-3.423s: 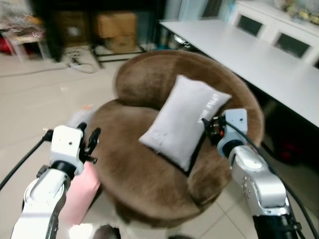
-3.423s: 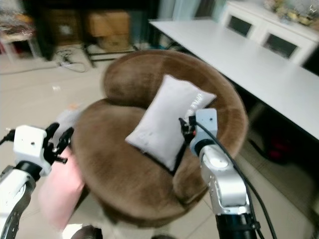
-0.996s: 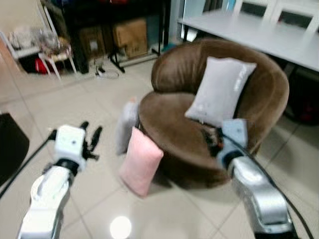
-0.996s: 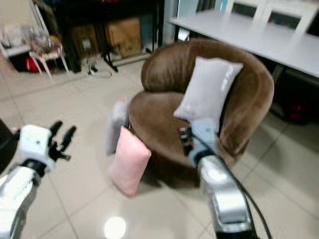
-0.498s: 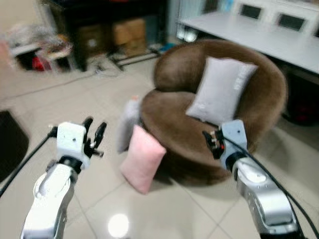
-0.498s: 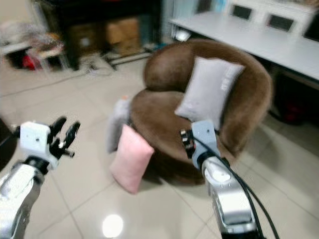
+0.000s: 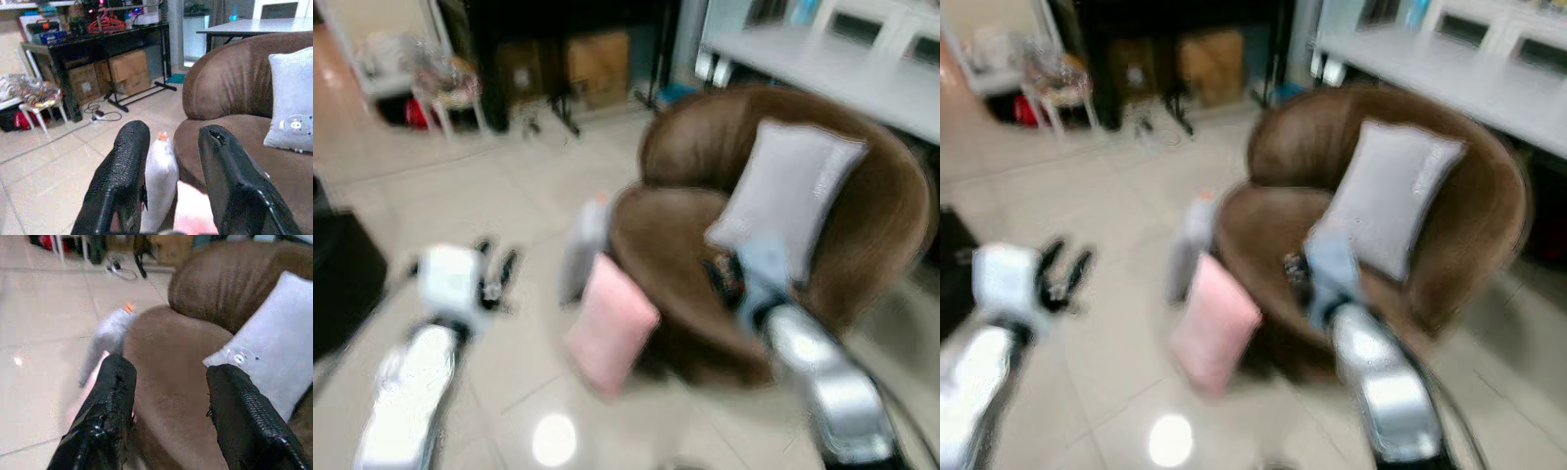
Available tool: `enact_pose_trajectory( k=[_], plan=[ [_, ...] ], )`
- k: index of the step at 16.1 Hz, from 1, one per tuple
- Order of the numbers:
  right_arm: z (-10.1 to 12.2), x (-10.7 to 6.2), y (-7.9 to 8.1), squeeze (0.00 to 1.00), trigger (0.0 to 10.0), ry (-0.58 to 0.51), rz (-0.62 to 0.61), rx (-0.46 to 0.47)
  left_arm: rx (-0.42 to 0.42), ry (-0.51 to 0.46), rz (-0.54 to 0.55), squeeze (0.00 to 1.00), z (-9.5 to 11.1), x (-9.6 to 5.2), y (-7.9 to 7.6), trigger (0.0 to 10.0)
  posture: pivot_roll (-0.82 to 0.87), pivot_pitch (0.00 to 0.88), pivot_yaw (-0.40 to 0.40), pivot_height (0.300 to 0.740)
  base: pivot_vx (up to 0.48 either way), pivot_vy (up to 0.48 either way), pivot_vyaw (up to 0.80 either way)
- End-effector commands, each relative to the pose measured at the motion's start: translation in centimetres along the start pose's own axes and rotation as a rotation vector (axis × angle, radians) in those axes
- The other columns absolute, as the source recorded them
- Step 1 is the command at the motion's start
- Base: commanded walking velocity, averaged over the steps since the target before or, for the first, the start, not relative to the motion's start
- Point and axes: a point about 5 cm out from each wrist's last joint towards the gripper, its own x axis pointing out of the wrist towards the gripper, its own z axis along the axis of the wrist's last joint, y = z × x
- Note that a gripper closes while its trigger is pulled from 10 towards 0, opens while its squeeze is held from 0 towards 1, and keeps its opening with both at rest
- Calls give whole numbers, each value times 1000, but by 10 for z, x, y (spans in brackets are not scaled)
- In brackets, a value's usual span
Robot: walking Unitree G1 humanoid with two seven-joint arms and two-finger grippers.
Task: Move the pillow to the sofa from floor
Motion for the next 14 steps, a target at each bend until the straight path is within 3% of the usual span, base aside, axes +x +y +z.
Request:
enact_pose_trajectory(
  k=[1,14],
  plan=[
    [7,1,5,0,10000,-26,18,-1,18,-7,21,0,3,-2,7,10000,-30,0,-18,740,390,0,0],
    [4,2,5,0,10000,-21,41,12,31,2,24,0,1,-4,9,10000,-23,0,-24,740,384,0,0]
  ],
)
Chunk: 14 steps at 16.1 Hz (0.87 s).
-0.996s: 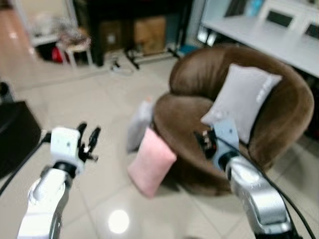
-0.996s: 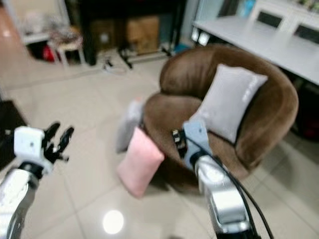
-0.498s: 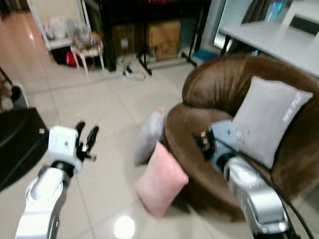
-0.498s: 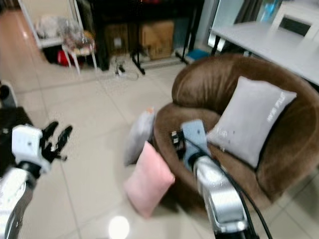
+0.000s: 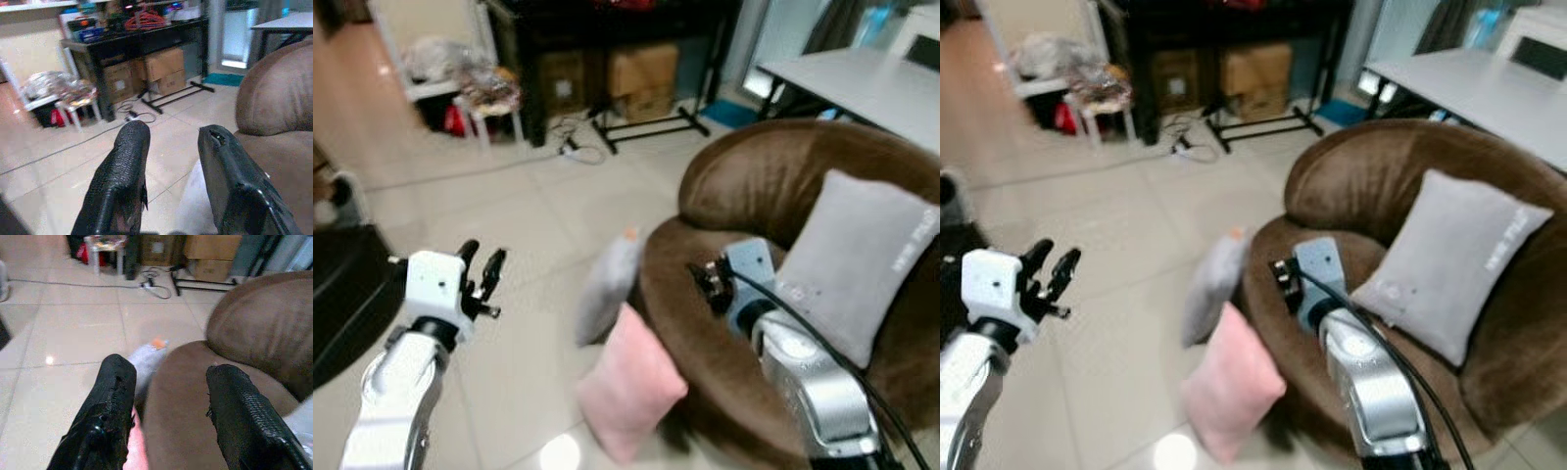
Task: Move the pillow to the sofa from floor
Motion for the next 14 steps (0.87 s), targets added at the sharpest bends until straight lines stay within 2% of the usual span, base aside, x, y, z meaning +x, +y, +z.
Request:
enact_pose_trajectory(
  k=[1,3,5,8,10,14],
  plan=[
    [1,-3,-11,0,10000,-13,-28,5,1,-17,-18,0,3,2,-6,10000,-24,0,-25,740,356,0,0],
    [4,-4,-10,0,10000,-52,-16,37,11,-15,-6,0,3,2,-5,10000,-24,0,-25,740,322,0,0],
    [5,-5,-11,0,10000,-75,-30,64,41,-21,48,0,1,2,-1,10000,-25,0,-26,740,0,0,0],
    [4,-7,-16,0,10000,-96,-63,77,129,-14,166,0,-10,-1,12,10000,-26,0,-29,740,0,0,0],
    [2,-8,-19,0,10000,-119,-73,101,145,-13,168,0,-12,-2,14,10000,-26,0,-29,725,0,0,0],
    [-1,-8,-21,0,10000,-115,-85,99,113,-41,136,0,-8,-1,14,10000,-24,0,-36,685,0,0,0]
  ],
)
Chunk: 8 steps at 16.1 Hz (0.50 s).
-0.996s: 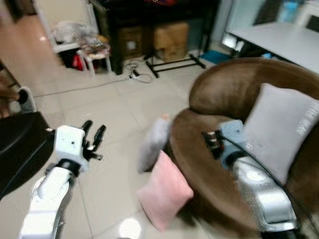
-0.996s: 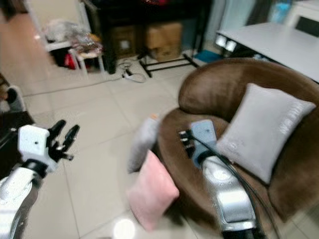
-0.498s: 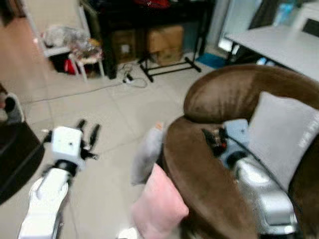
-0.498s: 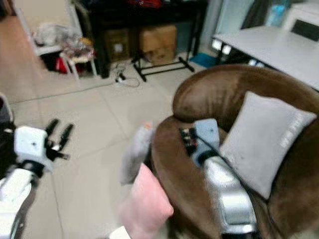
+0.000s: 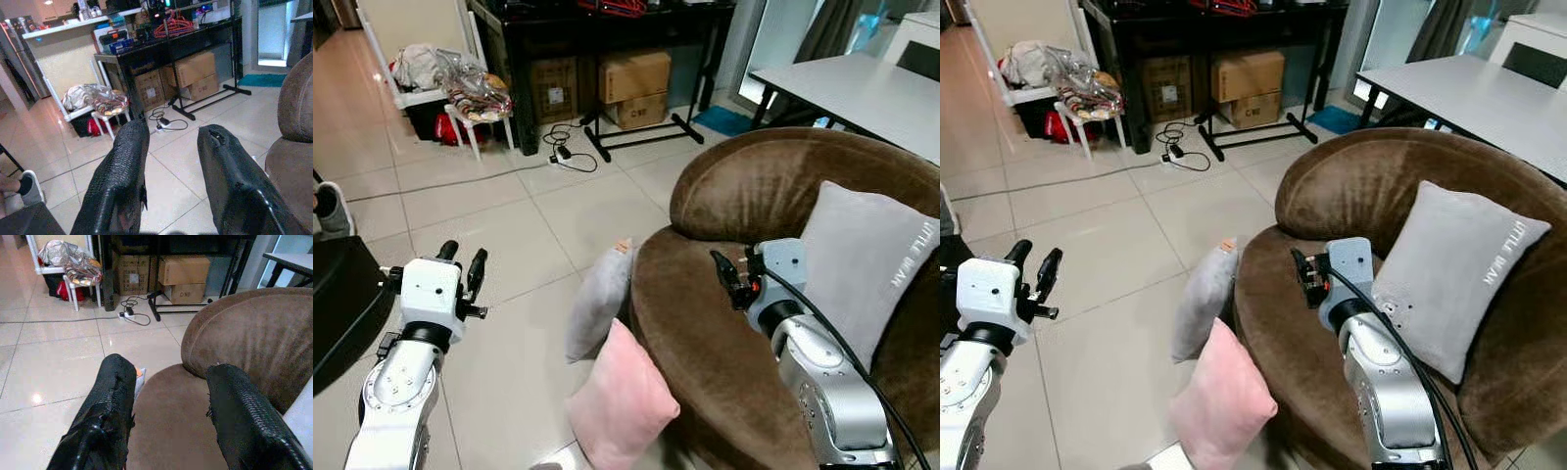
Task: Move the pillow to the sofa from floor
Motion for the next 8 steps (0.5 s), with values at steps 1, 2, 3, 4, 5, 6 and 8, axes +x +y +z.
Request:
enact_pose_trajectory(
  k=[1,2,3,4,5,6,8],
  plan=[
    [1,0,-2,0,10000,-5,-5,5,-3,-23,-5,0,4,2,1,10000,-26,0,-36,675,0,0,0],
    [1,0,-2,0,10000,-6,-3,4,-3,-25,-8,0,4,3,0,10000,-26,0,-36,665,0,0,0],
    [1,0,-2,0,10000,-7,-1,3,-4,-26,-11,0,4,3,-1,10000,-26,0,-36,655,0,0,0],
    [1,0,-1,0,10000,-8,0,1,-6,-27,-14,0,5,3,-1,10000,-26,0,-36,645,0,0,0],
    [1,1,-1,0,10000,-9,2,-1,-8,-28,-15,0,5,4,-1,10000,-27,0,-37,635,0,0,0],
    [1,1,-1,0,10000,-10,3,-3,-8,-28,-17,0,5,4,-1,10000,-27,0,-37,625,0,0,0],
    [3,2,0,0,10000,-18,6,-5,-13,-33,-20,0,5,5,-2,10000,-28,0,-38,606,0,0,0]
  ],
)
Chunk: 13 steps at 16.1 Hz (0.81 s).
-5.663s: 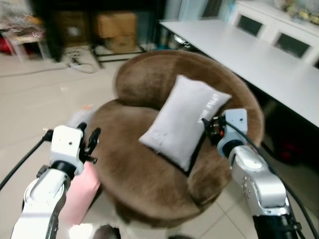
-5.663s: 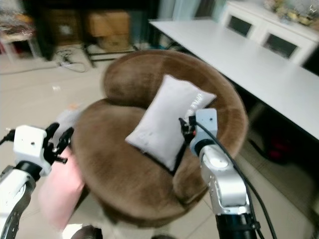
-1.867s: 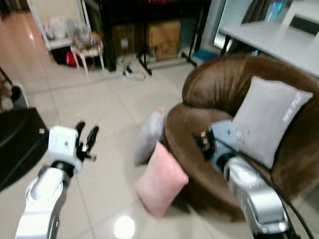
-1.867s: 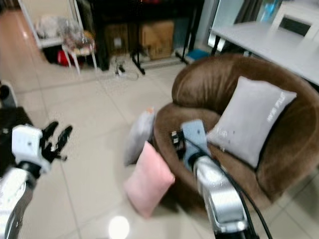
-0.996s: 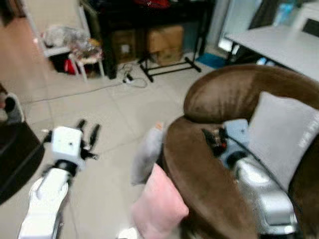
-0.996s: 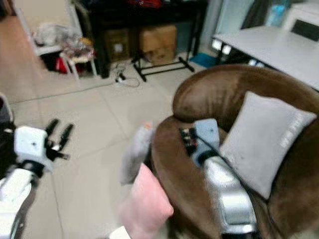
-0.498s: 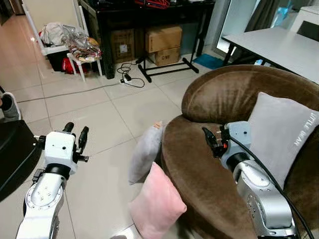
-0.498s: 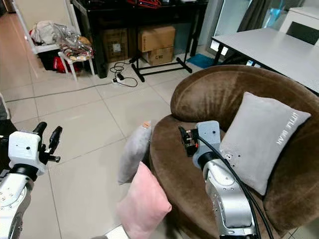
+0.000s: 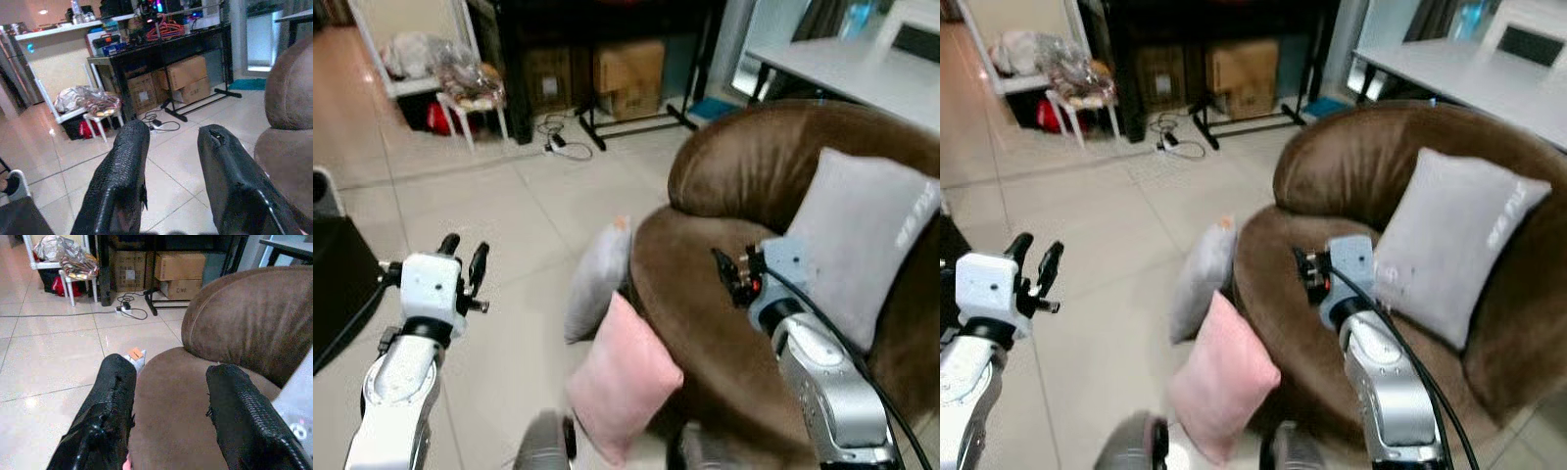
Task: Move the pillow to the sofa from floor
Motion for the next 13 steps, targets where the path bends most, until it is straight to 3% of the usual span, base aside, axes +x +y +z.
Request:
enact_pose_trajectory(
  k=[1,10,13],
  plan=[
    [3,2,0,0,10000,-14,8,-5,-8,-4,-16,0,1,2,-2,10000,-28,0,-39,606,0,0,0],
    [5,4,4,0,10000,-22,26,-16,-26,-1,-45,0,1,5,-7,10000,-28,0,-30,606,0,0,0],
    [6,5,8,0,10000,-30,26,-18,-21,-2,-55,0,2,7,-3,10000,-35,0,7,606,0,0,0]
  ],
)
